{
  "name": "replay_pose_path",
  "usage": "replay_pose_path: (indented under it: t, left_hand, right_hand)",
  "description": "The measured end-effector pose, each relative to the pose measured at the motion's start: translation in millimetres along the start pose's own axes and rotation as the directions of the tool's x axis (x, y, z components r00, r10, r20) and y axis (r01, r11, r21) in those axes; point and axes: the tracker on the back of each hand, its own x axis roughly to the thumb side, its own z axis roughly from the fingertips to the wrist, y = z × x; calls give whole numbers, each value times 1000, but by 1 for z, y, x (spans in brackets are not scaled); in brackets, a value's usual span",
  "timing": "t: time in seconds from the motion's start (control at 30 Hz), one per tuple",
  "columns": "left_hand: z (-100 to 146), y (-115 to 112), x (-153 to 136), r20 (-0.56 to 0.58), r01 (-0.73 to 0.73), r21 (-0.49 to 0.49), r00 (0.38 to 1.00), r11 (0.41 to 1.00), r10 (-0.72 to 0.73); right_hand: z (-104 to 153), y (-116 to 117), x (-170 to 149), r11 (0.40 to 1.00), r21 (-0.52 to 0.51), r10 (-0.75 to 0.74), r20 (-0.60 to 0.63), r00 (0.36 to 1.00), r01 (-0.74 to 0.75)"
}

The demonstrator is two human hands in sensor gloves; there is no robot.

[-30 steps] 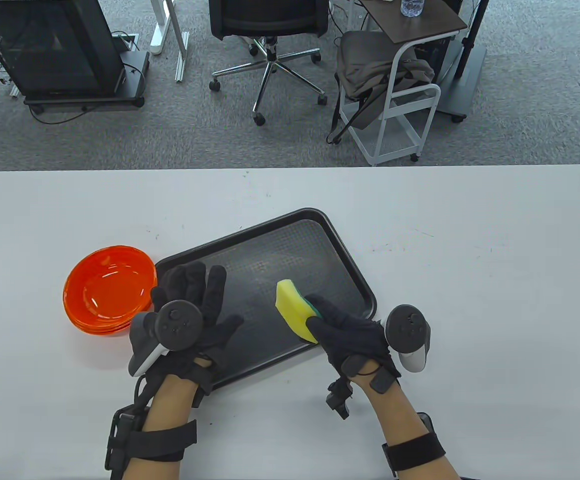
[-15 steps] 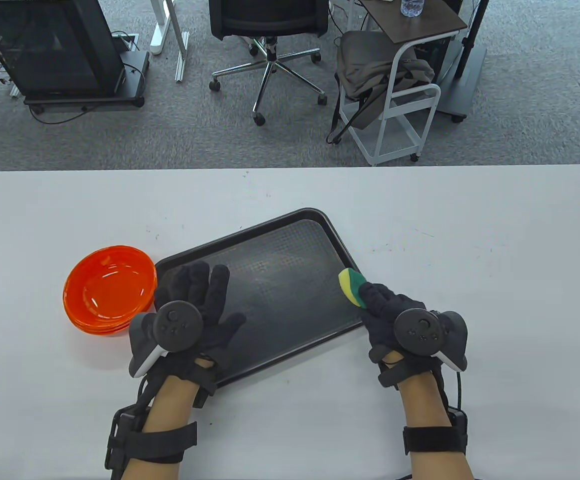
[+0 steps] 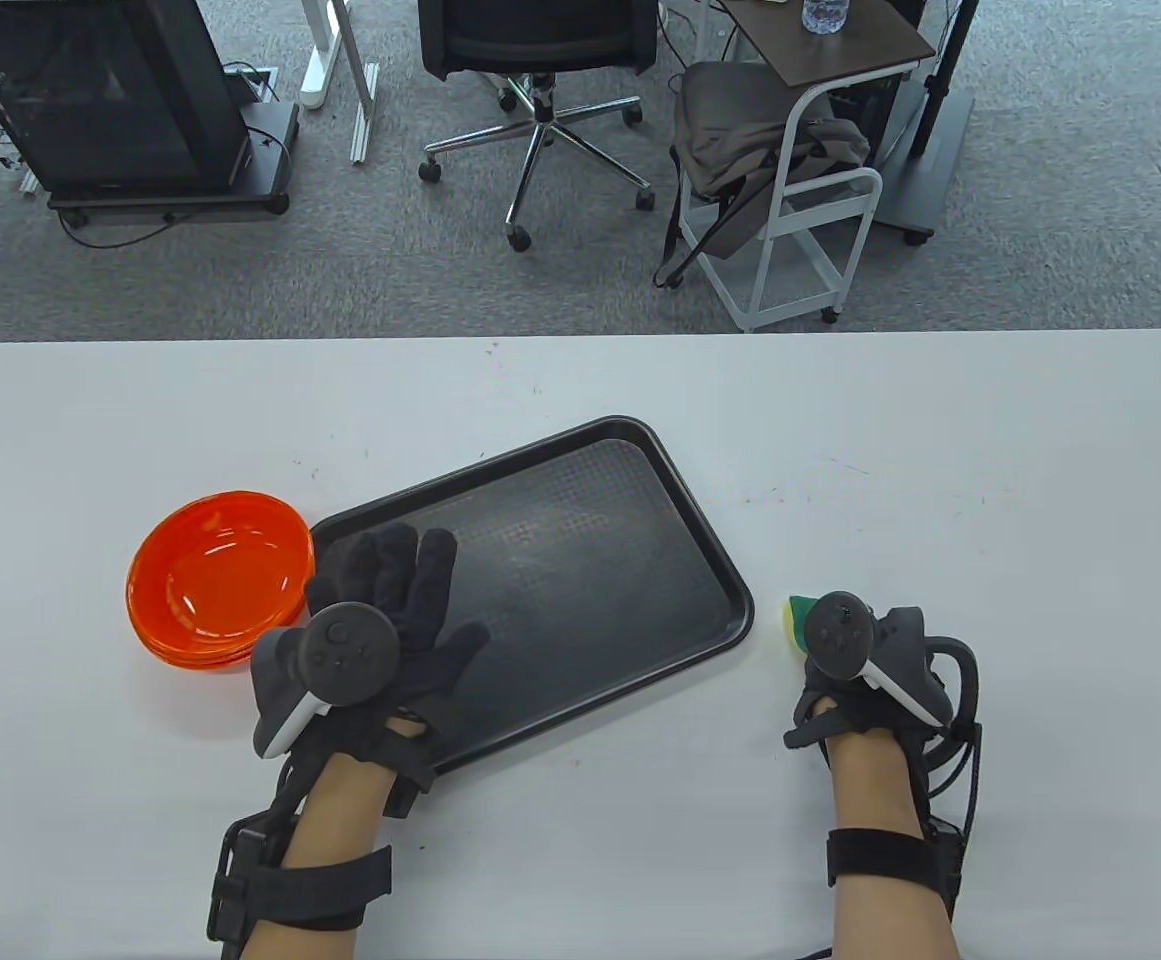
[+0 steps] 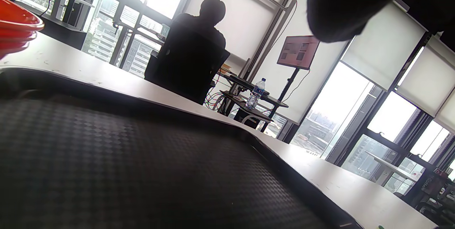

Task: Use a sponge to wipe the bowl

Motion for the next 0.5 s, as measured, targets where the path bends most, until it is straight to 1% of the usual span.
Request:
replay_pose_path:
  t: [0.03,0.07,0.17,0.27,0.4,0.5]
  left_hand:
    - [0,0,-1,-1,-6,-2,1000,1000,6]
    - [0,0,-1,-3,-9,-1,1000,1000,9]
    - [0,1,-1,0,-16,0,1000,1000,16]
    - [0,0,-1,3,-15,2,1000,1000,15]
    - [0,0,-1,4,-17,-1,1000,1000,17]
    - [0,0,-1,4,-19,-1,1000,1000,19]
  right_hand:
    - [-1,4,-1,998,58,-31,-11,999,31]
    - [-1,5,-2,996,70,-52,-12,999,52]
    - [-1,5,-4,989,43,-138,-15,990,139]
    - [0,5,-3,990,30,-135,-12,991,135]
    - [3,-1,0,991,-22,-133,7,991,133]
    - [8,-10,6,985,-79,-153,44,987,156]
